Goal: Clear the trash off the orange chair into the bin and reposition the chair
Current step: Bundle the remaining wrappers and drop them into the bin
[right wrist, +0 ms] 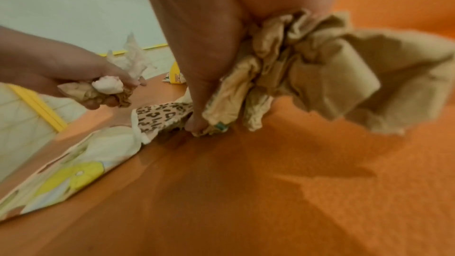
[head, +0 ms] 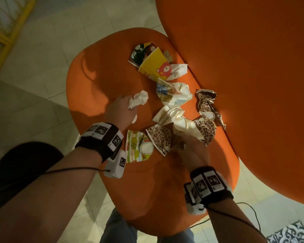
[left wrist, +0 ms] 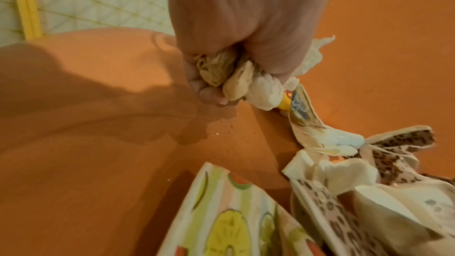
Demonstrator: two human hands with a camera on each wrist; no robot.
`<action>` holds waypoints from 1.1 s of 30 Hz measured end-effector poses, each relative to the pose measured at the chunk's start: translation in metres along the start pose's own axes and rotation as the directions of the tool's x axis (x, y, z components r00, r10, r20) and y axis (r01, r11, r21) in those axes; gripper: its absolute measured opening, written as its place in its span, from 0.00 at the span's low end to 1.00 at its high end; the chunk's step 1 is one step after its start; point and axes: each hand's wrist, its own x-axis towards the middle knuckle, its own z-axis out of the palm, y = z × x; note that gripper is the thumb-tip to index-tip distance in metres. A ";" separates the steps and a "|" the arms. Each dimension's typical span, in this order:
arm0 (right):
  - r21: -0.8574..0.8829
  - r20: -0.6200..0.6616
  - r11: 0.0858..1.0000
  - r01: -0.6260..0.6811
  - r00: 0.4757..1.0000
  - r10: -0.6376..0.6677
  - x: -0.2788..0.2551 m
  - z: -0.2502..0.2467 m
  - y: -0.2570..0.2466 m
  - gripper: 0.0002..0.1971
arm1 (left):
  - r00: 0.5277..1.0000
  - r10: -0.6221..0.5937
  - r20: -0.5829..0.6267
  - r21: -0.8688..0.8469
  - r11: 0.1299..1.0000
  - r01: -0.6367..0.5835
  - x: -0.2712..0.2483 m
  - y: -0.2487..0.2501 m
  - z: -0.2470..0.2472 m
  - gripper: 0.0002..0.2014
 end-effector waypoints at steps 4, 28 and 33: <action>-0.060 0.012 0.997 0.051 0.999 -0.050 -0.001 0.005 0.007 0.14 | 0.986 0.071 0.150 0.170 0.981 -0.096 -0.009 0.034 0.016 0.13; 0.153 -0.440 0.953 0.263 0.881 -0.173 0.030 -0.088 -0.034 0.06 | 0.971 -0.147 0.186 0.352 0.933 0.074 -0.008 0.053 0.051 0.17; -0.031 -0.383 0.955 0.293 0.880 -0.283 0.090 -0.117 -0.077 0.11 | 0.938 -0.238 0.253 0.204 0.961 0.189 0.005 0.052 0.035 0.12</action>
